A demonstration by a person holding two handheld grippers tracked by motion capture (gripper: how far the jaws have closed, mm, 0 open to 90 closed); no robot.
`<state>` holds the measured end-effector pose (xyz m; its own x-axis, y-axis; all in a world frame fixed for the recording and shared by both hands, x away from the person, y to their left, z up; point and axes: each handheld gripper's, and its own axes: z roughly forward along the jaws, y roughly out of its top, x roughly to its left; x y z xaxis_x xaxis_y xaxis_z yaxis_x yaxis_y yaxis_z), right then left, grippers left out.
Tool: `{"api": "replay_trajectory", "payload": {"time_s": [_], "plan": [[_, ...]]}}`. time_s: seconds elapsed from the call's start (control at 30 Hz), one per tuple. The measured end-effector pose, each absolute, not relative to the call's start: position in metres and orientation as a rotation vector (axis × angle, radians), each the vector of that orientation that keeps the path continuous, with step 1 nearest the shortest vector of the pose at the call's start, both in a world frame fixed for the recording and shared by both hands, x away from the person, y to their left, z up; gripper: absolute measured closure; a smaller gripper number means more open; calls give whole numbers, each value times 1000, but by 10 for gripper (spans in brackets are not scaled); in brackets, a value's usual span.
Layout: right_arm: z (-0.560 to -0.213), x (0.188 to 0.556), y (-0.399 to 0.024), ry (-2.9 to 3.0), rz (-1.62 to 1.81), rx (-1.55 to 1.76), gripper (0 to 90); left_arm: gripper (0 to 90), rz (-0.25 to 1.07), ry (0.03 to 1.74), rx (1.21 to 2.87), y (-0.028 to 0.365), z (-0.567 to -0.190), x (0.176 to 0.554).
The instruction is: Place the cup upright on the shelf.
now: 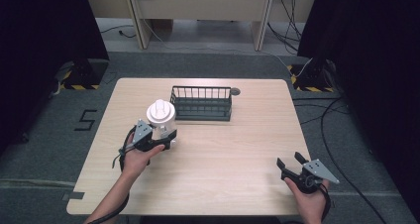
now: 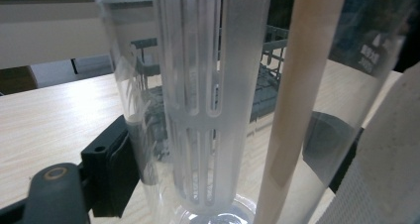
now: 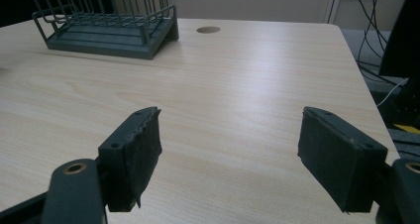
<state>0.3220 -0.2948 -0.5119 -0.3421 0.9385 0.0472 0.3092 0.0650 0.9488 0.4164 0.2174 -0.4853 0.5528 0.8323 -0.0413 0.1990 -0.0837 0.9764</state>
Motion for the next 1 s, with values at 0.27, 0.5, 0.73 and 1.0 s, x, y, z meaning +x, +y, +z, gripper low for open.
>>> {"api": "replay_trajectory", "payload": {"time_s": [0.27,0.5,0.73,1.0], "plan": [[-512,322,-295,1720,1293,1251,250,175,668,887,1600,214,-479,420],[-512,322,-295,1720,1294,1251,250,175,675,877,1602,210,-473,425],[-512,322,-296,1718,1293,1248,250,175,681,868,1597,206,-465,430],[-512,322,-296,1717,1293,1249,250,176,691,864,1590,204,-457,437]]}}
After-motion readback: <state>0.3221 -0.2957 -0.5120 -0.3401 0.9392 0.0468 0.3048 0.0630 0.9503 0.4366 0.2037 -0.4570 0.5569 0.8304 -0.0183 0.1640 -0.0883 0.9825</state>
